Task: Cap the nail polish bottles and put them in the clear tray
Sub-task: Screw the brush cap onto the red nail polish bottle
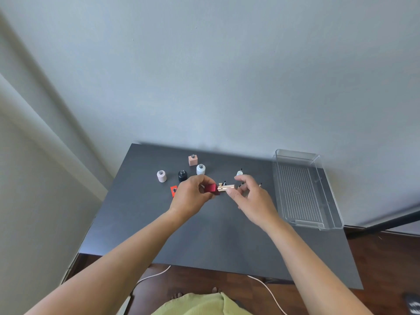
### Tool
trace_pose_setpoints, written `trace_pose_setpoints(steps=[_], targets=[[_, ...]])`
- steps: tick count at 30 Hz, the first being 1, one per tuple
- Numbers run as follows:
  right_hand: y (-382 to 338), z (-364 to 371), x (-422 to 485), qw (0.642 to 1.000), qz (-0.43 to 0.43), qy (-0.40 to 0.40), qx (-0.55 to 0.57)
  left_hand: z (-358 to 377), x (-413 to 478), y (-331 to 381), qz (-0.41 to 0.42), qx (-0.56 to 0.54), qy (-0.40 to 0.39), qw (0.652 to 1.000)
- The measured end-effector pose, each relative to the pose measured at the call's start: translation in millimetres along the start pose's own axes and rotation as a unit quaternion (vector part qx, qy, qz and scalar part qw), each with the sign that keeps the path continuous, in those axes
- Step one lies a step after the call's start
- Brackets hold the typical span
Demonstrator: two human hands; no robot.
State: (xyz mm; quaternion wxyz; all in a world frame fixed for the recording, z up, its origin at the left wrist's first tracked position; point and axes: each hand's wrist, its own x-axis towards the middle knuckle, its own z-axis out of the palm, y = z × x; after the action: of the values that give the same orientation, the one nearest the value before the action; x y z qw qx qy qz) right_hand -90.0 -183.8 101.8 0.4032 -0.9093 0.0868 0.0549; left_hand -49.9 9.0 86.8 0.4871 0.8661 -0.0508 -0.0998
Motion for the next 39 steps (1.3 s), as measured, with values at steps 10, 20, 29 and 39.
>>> trace_pose_setpoints(steps=[10,20,29,39], targets=[[0,5,-3,1.0,0.012,0.017,0.006,3,-1,1,0.011,0.029,-0.009,0.999],[-9,2,0,0.998,0.065,0.016,-0.014,3,1,3,0.028,0.029,-0.01,0.999],[5,5,2,0.99,-0.083,0.006,-0.113,2,3,2,0.029,0.058,-0.025,0.998],[19,21,-6,0.974,-0.097,-0.048,-0.2,12,-9,-9,0.083,0.18,-0.063,0.978]])
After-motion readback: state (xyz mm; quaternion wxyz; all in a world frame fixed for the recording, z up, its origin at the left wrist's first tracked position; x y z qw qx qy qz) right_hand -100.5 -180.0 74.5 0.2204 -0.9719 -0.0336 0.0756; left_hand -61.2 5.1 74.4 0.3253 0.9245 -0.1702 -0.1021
